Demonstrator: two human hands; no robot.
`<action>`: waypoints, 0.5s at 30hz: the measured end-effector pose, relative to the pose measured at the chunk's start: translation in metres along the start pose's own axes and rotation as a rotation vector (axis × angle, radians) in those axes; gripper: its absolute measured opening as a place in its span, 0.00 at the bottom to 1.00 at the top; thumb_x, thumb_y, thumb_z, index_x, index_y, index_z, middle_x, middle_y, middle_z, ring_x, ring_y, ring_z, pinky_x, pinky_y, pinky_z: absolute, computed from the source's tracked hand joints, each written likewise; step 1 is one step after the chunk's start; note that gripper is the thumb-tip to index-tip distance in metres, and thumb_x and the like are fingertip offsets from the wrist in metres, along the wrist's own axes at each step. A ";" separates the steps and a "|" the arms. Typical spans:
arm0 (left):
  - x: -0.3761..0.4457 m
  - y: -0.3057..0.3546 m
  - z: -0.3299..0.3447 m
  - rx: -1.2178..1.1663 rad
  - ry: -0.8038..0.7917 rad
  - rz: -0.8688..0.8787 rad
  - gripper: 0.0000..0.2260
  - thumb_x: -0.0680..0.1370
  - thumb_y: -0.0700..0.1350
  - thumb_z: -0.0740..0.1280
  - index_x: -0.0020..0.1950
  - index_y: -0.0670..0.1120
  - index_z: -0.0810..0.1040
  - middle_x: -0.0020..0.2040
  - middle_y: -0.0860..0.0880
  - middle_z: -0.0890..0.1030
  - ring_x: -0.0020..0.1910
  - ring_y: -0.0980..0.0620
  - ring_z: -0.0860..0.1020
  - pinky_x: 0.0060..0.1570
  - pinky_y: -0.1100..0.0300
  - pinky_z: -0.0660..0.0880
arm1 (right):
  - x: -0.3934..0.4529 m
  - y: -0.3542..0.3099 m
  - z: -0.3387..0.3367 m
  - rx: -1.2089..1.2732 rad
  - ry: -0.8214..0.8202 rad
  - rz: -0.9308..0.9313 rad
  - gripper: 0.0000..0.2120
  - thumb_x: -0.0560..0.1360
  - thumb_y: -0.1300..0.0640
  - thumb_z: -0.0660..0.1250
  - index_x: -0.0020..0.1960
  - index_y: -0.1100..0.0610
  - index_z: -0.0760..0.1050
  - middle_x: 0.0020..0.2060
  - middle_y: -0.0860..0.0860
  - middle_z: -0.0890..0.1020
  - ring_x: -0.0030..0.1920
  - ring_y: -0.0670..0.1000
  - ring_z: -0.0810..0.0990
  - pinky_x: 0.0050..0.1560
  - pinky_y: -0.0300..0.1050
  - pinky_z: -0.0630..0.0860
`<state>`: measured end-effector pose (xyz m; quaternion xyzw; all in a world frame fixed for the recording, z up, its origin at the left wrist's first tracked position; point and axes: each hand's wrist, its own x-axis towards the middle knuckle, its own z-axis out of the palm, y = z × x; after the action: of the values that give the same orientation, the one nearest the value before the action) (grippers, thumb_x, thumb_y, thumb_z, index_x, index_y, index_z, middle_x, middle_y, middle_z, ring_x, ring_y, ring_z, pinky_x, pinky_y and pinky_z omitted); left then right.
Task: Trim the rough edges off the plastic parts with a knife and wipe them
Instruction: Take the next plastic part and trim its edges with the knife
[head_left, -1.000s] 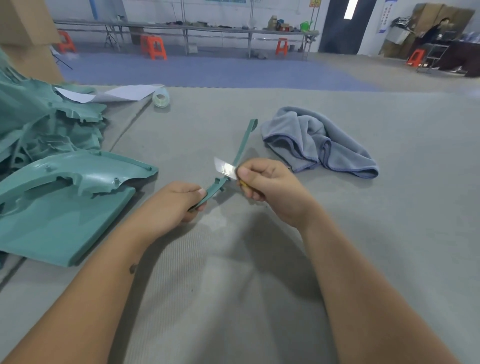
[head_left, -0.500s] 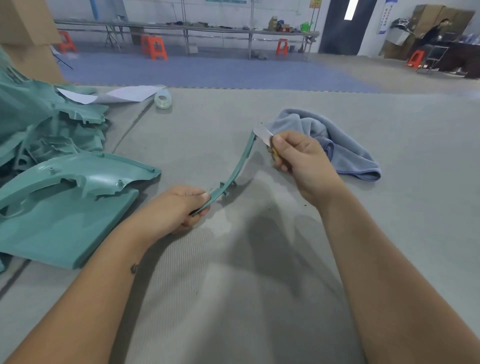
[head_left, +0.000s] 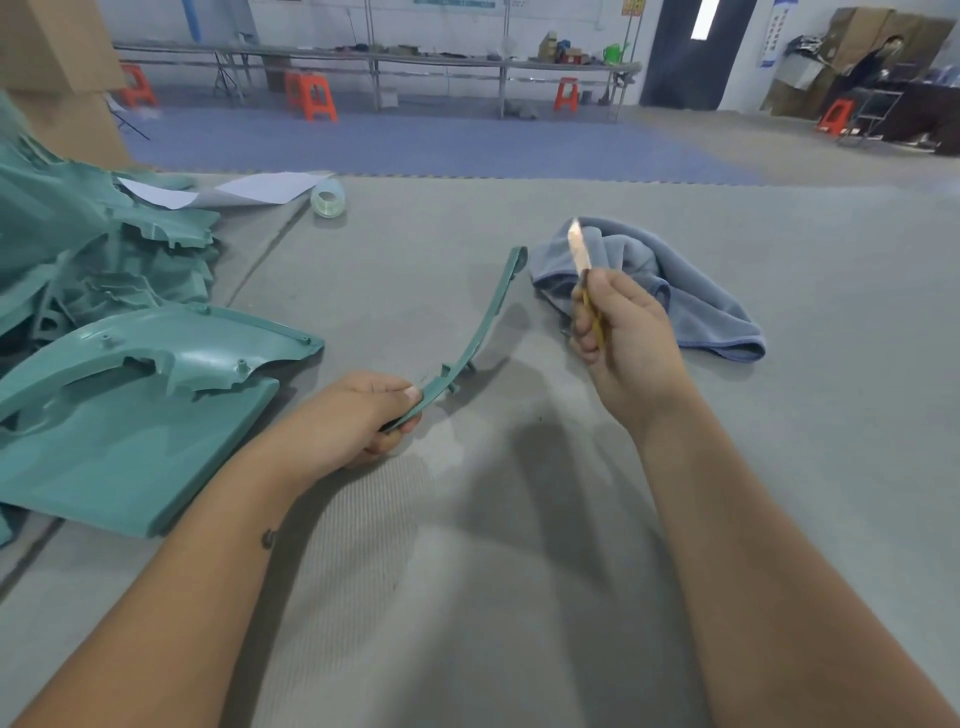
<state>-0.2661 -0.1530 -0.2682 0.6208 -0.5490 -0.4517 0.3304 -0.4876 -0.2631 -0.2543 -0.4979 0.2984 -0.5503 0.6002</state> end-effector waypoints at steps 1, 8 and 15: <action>-0.001 0.001 0.000 -0.005 0.001 -0.007 0.16 0.83 0.45 0.56 0.36 0.44 0.71 0.23 0.53 0.62 0.20 0.58 0.57 0.18 0.68 0.55 | -0.002 0.001 -0.001 -0.009 -0.089 0.008 0.15 0.81 0.56 0.60 0.37 0.53 0.77 0.26 0.48 0.72 0.27 0.45 0.65 0.29 0.35 0.61; -0.001 0.001 0.000 -0.029 0.015 0.000 0.17 0.83 0.45 0.56 0.36 0.44 0.71 0.23 0.52 0.63 0.20 0.58 0.57 0.18 0.68 0.55 | -0.014 0.014 0.022 -0.263 -0.478 0.051 0.10 0.76 0.54 0.64 0.37 0.54 0.77 0.26 0.48 0.73 0.28 0.45 0.65 0.28 0.34 0.61; -0.001 -0.003 -0.001 -0.032 0.021 0.030 0.16 0.83 0.47 0.57 0.36 0.45 0.71 0.23 0.53 0.62 0.21 0.57 0.57 0.19 0.68 0.56 | -0.011 0.015 0.034 -0.297 -0.424 -0.004 0.13 0.82 0.61 0.60 0.39 0.58 0.74 0.27 0.49 0.72 0.28 0.43 0.65 0.30 0.31 0.63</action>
<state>-0.2635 -0.1513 -0.2702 0.6120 -0.5474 -0.4489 0.3526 -0.4535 -0.2445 -0.2593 -0.6856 0.2424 -0.3848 0.5684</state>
